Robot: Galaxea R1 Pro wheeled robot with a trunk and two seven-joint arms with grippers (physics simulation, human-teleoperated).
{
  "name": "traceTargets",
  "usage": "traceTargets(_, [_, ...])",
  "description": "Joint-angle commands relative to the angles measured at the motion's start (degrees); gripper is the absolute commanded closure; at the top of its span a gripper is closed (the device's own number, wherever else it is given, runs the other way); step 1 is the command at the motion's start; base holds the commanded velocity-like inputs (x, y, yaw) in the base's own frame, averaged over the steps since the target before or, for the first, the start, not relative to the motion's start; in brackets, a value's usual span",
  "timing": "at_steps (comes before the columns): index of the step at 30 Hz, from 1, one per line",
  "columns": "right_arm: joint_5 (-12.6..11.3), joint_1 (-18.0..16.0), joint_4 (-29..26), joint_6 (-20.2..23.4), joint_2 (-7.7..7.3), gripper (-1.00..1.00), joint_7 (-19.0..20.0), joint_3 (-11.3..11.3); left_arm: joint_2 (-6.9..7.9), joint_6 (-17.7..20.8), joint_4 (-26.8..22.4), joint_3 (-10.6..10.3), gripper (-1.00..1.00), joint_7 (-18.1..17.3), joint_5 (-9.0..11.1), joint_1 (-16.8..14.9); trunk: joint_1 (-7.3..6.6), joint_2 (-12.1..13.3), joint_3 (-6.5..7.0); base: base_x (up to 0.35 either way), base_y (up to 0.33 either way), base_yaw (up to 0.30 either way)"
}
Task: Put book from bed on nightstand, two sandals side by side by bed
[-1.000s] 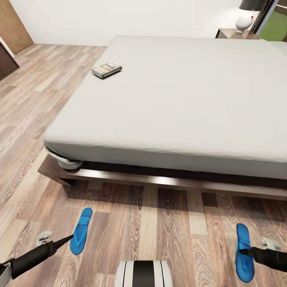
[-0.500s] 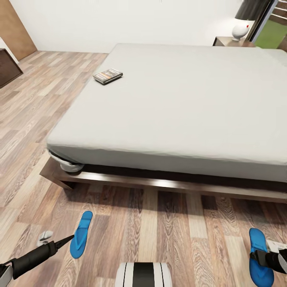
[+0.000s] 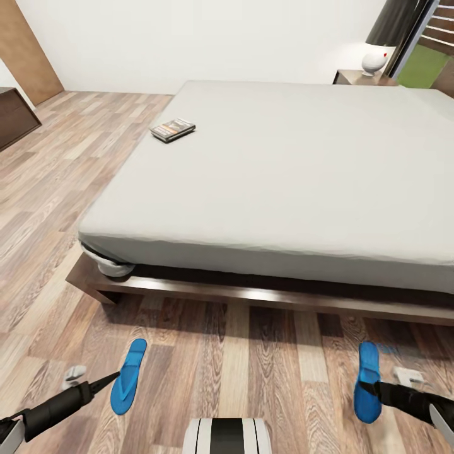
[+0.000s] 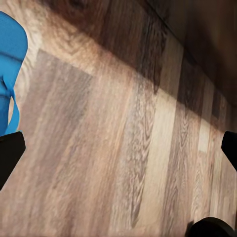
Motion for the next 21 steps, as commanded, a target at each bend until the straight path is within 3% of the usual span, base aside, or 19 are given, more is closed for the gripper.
traceTargets(1, [0.1,0.0,0.0,0.3,-0.05,1.0,7.1,-0.3,-0.06,0.6,0.0,0.2,-1.0,-0.2,0.1,0.0,-0.01,0.0,-0.04,0.0,0.0,0.0])
traceTargets(4, [0.2,0.0,0.0,0.2,-0.05,1.0,17.7,-0.2,-0.13,0.6,0.0,0.2,-1.0,-0.2,0.1,0.0,-0.01,0.0,-0.04,0.0,0.0,0.0])
traceTargets(7, [0.4,0.0,-0.1,0.3,0.0,1.0,20.3,-0.3,-0.14,0.6,0.0,0.2,-1.0,-0.2,0.1,0.0,-0.01,0.0,-0.04,0.0,0.0,0.0])
traceTargets(9, [2.8,0.0,-0.1,0.3,0.01,1.0,19.9,-0.3,-0.14,0.6,0.0,0.2,-1.0,-0.2,0.1,0.0,-0.04,0.0,0.18,0.0,0.0,0.0])
traceTargets(10, [4.4,0.0,-0.1,0.3,-0.01,1.0,18.4,-0.4,-0.14,0.6,0.0,0.2,-1.0,-0.2,0.1,0.0,-0.06,0.0,0.41,0.0,0.0,0.0])
traceTargets(12, [7.9,0.0,-0.1,0.4,0.07,1.0,11.1,-0.5,-0.15,0.7,0.0,0.2,-1.0,-0.2,0.1,0.0,-0.11,0.0,0.85,0.0,0.0,0.0])
traceTargets(13, [9.1,0.0,-0.1,0.4,0.19,1.0,5.0,-0.5,-0.15,0.7,0.0,0.2,-1.0,-0.2,0.1,0.0,-0.14,0.1,1.07,0.0,0.0,0.0])
traceTargets(18, [10.0,0.0,-0.2,0.4,0.58,1.0,-2.4,-0.5,-0.15,0.7,0.0,0.2,-1.0,-0.2,0.1,0.0,-0.27,0.1,2.18,0.0,0.0,0.0])
traceTargets(21, [10.2,0.0,-0.2,0.4,0.69,1.0,-12.2,-0.5,-0.11,0.7,0.0,0.2,-1.0,-0.2,0.1,0.0,-0.35,0.2,2.84,0.0,0.0,0.0])
